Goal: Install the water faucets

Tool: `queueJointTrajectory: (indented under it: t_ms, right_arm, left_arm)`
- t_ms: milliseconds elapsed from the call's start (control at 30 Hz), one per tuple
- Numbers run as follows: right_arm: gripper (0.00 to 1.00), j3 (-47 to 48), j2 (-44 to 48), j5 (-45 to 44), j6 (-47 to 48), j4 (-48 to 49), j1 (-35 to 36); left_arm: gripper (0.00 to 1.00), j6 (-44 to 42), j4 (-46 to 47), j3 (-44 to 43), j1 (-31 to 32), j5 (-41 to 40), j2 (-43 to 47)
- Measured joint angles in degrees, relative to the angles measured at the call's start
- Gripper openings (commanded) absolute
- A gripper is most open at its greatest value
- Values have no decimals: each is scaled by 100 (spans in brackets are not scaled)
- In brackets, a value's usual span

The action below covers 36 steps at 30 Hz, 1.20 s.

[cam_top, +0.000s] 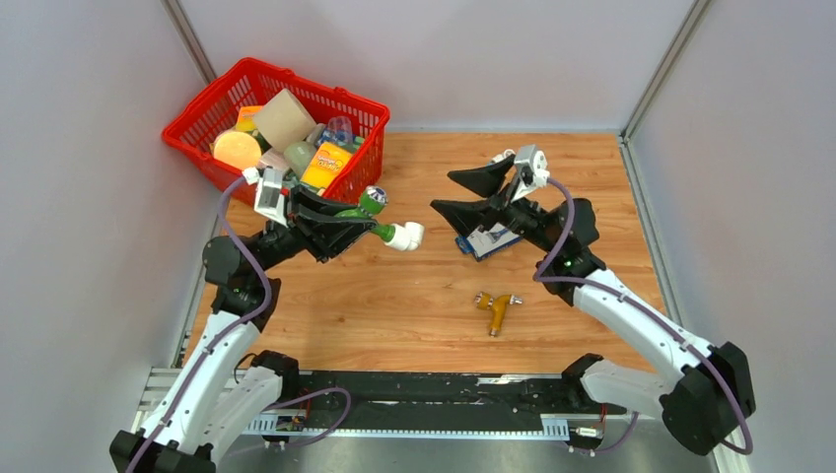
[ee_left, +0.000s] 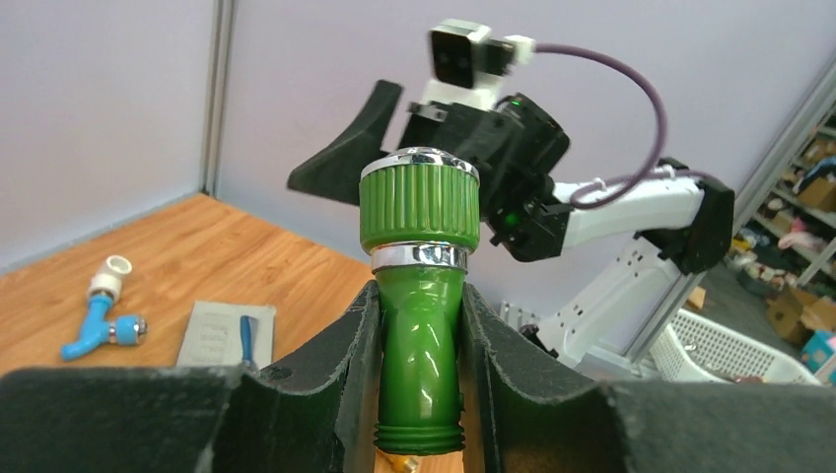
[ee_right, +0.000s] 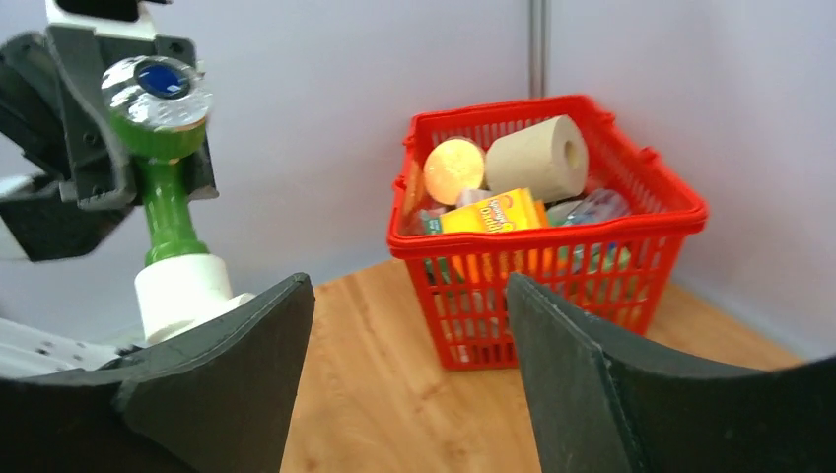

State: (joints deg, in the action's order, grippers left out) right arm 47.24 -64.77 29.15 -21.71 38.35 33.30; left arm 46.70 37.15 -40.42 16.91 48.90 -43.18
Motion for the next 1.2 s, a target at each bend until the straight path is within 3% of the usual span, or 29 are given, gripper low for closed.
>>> queueJointTrajectory:
  t_ms: [67, 233, 400, 600, 700, 833, 1100, 1200]
  right_arm:
    - [100, -129, 271, -105, 675, -92, 55]
    - [100, -614, 754, -146, 2055, -31, 461]
    - [100, -1029, 990, -236, 3543, -17, 1335]
    - [99, -1032, 892, -1012, 5198, -50, 2435]
    - [91, -1029, 664, -1480, 5895, 37, 2767]
    - [70, -1029, 229, -2006, 6526, 205, 2922]
    - [36, -1027, -92, -2450, 6728, 487, 2940]
    - [7, -955, -92, -2459, 6321, 514, 2876]
  left_arm:
    - [0, 175, -81, 0, -2, -142, -44]
    - [0, 713, -334, 26, -2, -498, -310]
    - [0, 1248, -457, 74, -2, -649, -577]
    - [0, 1766, -457, 74, -2, -684, -684]
    - [0, 1947, -437, 74, -2, -682, -684]
    - [0, 2157, -372, 74, -2, -678, -684]
    - [0, 2356, -286, 74, -2, -627, -673]
    - [0, 2378, -59, 74, -17, -640, -671]
